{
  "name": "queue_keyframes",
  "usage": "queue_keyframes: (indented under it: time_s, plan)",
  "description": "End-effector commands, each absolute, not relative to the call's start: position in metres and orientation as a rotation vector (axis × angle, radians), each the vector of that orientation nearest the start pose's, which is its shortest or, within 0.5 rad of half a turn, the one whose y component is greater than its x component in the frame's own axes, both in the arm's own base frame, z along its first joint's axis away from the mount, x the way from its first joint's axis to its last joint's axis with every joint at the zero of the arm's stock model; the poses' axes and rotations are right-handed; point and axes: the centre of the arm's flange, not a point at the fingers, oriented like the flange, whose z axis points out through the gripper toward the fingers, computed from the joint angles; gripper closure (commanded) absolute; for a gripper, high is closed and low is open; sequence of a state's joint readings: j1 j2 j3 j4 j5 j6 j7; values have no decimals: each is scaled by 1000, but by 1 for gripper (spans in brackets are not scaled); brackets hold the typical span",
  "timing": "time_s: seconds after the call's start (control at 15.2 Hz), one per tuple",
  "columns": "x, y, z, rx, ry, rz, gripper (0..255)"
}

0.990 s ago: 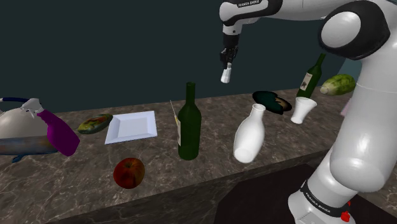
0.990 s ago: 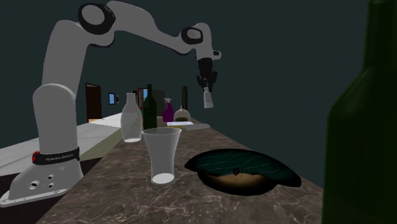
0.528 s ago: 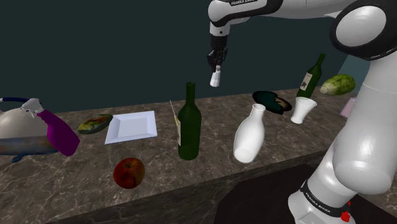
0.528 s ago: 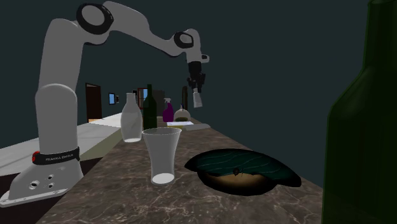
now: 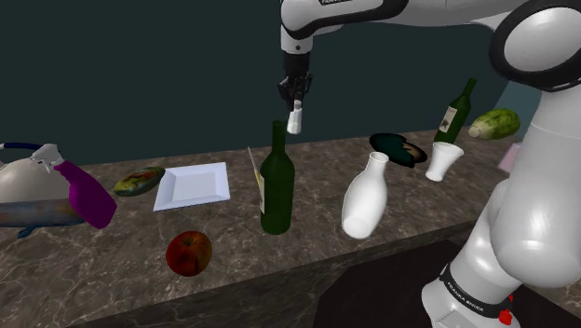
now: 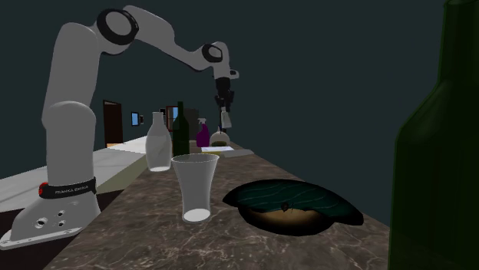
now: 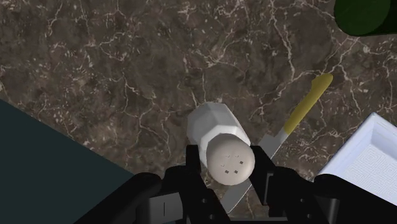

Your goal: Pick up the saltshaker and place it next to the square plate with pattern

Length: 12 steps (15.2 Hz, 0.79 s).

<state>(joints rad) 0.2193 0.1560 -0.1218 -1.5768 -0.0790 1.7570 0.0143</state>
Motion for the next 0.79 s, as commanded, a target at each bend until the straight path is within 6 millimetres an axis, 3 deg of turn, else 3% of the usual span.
queue_keyframes:
  time_s: [0.0,0.73]
  plan:
    - [608,83,546,-3233,-157,-50,255]
    - [604,228,546,-3233,-157,-50,255]
